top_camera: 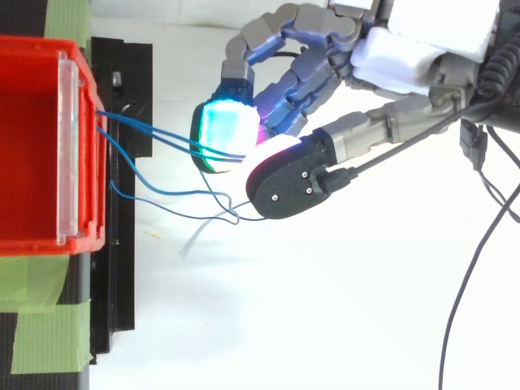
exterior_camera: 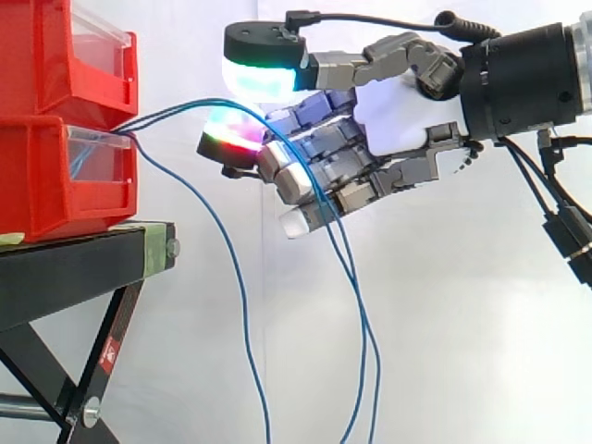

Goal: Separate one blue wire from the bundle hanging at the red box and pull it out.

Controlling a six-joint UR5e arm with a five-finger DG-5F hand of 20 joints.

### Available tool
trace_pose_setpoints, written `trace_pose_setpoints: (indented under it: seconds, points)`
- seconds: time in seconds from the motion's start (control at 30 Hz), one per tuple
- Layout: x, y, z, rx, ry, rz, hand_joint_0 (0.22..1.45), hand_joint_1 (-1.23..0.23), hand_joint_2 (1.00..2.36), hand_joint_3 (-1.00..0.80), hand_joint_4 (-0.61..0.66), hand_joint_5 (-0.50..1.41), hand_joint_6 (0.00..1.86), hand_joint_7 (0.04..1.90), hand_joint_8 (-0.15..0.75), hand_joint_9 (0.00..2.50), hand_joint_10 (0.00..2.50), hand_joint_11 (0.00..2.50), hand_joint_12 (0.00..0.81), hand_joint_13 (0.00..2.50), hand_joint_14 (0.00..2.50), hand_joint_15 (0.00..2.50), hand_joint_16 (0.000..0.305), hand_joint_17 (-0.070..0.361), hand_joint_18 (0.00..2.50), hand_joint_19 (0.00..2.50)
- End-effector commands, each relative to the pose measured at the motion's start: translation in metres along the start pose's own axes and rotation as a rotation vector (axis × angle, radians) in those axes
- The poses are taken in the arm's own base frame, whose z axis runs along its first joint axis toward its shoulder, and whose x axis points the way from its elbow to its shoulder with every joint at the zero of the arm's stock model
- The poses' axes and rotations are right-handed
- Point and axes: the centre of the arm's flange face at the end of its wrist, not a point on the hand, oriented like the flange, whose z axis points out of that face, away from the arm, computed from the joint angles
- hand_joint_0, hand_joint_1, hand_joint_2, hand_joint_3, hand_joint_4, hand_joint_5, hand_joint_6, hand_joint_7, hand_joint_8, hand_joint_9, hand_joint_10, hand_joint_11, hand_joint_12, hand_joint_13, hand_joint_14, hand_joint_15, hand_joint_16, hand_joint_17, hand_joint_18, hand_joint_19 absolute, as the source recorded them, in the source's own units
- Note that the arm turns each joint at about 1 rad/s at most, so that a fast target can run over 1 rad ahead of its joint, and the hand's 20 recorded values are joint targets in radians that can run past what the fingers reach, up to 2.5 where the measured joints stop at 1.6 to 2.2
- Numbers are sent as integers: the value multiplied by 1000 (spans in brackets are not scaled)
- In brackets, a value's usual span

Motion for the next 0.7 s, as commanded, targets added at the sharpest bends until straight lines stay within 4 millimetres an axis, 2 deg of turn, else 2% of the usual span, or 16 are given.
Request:
trace_pose_setpoints:
  seconds: [0.0, 0.23, 0.47, 0.67]
  points:
    - [0, 0, 0, 0, -1, 0, 530, -826, 1001, -477, 239, -247, 905, 965, 361, 892, 15, 1297, 472, 997, 26, 1068, 62, 140, 746, 658]
    - [0, 0, 0, 0, -1, 0, 581, -854, 1007, -411, 229, -246, 905, 964, 346, 879, 18, 1302, 461, 991, 27, 1057, 60, 134, 735, 647]
    - [0, 0, 0, 0, -2, 0, 581, -865, 1001, -486, 230, -246, 907, 949, 346, 877, 15, 1295, 457, 991, 26, 1052, 60, 134, 742, 647]
    - [0, 0, 0, 0, 0, 0, 683, -875, 1011, -361, 233, -244, 910, 937, 338, 880, 13, 1310, 453, 1007, 26, 1045, 58, 130, 764, 607]
